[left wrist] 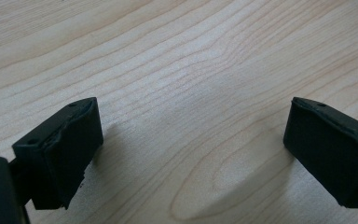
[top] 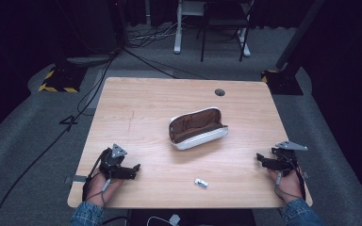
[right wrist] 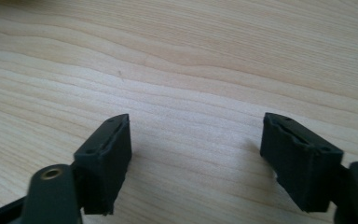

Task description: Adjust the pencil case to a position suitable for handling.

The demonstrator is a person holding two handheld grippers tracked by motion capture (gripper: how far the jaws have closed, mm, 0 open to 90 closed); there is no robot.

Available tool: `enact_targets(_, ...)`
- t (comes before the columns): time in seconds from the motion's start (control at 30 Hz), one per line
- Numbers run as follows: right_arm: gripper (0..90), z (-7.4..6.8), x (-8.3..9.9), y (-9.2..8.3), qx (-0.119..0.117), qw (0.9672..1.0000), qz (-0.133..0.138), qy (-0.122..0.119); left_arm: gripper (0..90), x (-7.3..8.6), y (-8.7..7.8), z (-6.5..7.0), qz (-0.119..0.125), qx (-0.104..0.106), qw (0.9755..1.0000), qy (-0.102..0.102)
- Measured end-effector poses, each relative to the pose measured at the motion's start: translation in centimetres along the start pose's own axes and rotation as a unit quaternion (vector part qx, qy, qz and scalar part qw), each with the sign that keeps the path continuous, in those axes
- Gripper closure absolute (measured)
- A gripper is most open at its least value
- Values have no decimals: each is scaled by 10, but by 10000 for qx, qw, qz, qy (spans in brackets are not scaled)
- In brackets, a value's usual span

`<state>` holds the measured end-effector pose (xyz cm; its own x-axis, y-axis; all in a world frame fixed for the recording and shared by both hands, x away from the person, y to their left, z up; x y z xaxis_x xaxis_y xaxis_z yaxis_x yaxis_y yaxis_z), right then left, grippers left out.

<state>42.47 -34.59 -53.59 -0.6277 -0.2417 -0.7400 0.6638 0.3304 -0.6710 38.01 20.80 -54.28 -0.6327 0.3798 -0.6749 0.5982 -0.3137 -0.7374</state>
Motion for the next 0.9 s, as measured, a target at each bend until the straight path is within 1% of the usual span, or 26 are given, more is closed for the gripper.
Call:
enact_targets(0.07, 301, 1, 0, -1, 20, 10000, -11, -6, 45, 0, 0, 0, 0, 0, 10000, 1)
enact_targets(0.17, 341, 0, 0, -3, -28, 10000, -53, -14, 45, 0, 0, 0, 1, 4, 10000, 6)
enact_targets(0.23, 348, -1, 0, -5, -81, 10000, -53, 7, 44, 0, 0, 0, -15, 13, 10000, 2)
enact_targets(0.3, 359, -3, -2, -8, -184, 9998, -23, 56, 43, 0, 0, 0, -22, 12, 10000, 9)
enact_targets(0.37, 360, -6, -5, -12, -272, 9996, 39, 49, 42, -1, 1, 0, -14, 18, 10000, 15)
enact_targets(0.43, 360, -8, -6, -13, -298, 9995, 57, 14, 42, -1, 1, 0, -9, 25, 10000, 10)
enact_targets(0.47, 361, -11, -8, -17, -308, 9995, 88, -23, 42, -1, 1, 0, -12, 27, 10000, 9)
enact_targets(0.53, 367, -18, -10, -25, -399, 9990, 166, -60, 41, -1, 1, 0, -8, 28, 10000, 16)
enact_targets(0.7, 371, -28, -13, -38, -527, 9982, 286, -87, 41, -1, 1, 0, -3, 42, 10000, 30)
enact_targets(0.77, 372, -29, -13, -42, -571, 9979, 314, -31, 40, -2, 2, 0, 3, 49, 10000, 64)
enact_targets(0.9, 379, -32, -17, -51, -643, 9969, 443, 54, 40, -2, 2, 0, 4, 55, 10000, 52)
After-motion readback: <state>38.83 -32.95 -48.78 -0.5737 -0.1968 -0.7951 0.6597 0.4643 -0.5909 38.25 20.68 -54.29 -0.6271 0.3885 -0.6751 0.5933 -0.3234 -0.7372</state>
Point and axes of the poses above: each handheld gripper's, and its own axes: y roughly forward along the jaws, x roughly out of its underside, z roughly to its right, the point moved 5 cm from there along y, roughly forward along the jaws, and after that the axes turned 4 degrees about -x, right-handed, at the moved point
